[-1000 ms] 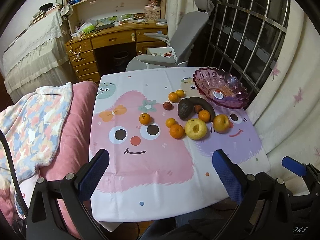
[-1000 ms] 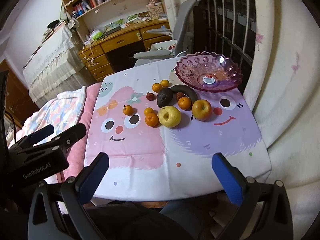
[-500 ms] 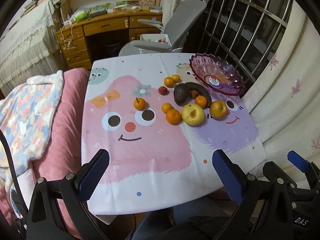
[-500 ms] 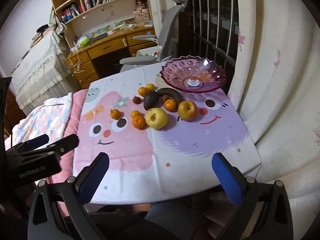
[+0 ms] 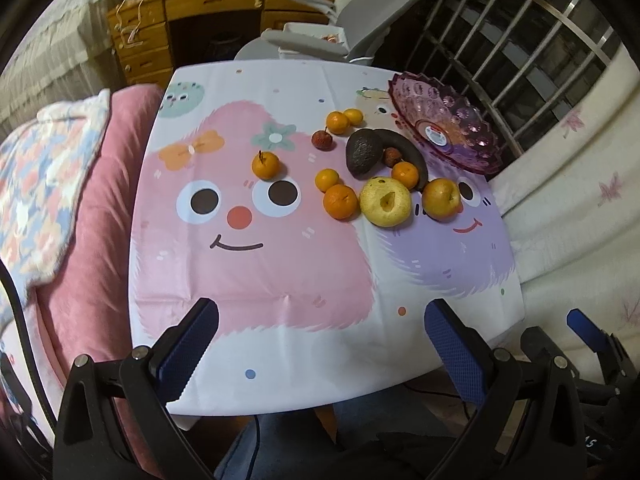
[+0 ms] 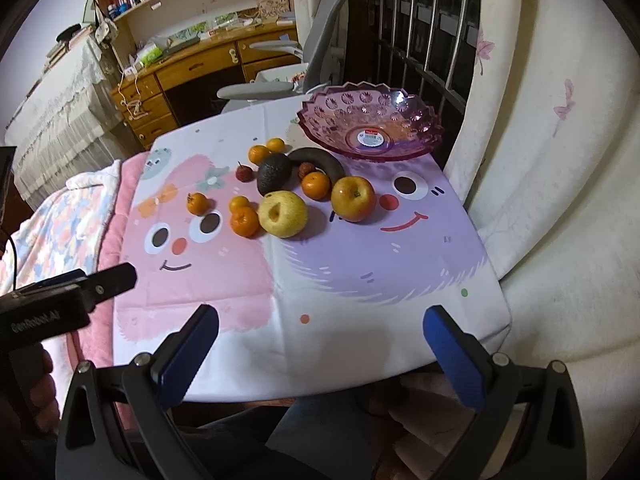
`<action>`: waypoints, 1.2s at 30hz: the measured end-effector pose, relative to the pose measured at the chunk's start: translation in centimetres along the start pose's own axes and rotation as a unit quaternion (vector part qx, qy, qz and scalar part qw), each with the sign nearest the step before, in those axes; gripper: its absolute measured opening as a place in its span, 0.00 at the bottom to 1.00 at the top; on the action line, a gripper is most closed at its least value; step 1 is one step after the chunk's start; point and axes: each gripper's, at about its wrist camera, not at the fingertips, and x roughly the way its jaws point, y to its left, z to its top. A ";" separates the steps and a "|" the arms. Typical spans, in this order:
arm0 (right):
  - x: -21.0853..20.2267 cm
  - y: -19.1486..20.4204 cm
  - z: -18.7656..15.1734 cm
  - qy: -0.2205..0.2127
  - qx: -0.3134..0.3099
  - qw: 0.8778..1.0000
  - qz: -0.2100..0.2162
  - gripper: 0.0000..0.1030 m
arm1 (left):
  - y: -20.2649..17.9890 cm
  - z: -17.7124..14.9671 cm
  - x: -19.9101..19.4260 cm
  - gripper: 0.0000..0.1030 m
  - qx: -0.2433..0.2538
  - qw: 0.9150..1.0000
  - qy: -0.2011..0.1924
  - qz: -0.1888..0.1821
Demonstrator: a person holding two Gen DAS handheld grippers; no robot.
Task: Organize fruits
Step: 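Move the left gripper to the yellow pear while the right gripper approaches the red apple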
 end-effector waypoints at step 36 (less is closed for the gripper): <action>18.9 -5.2 8.5 -0.072 -0.259 0.957 0.105 0.99 | -7.0 6.9 20.6 0.98 -0.221 0.974 0.039 -0.014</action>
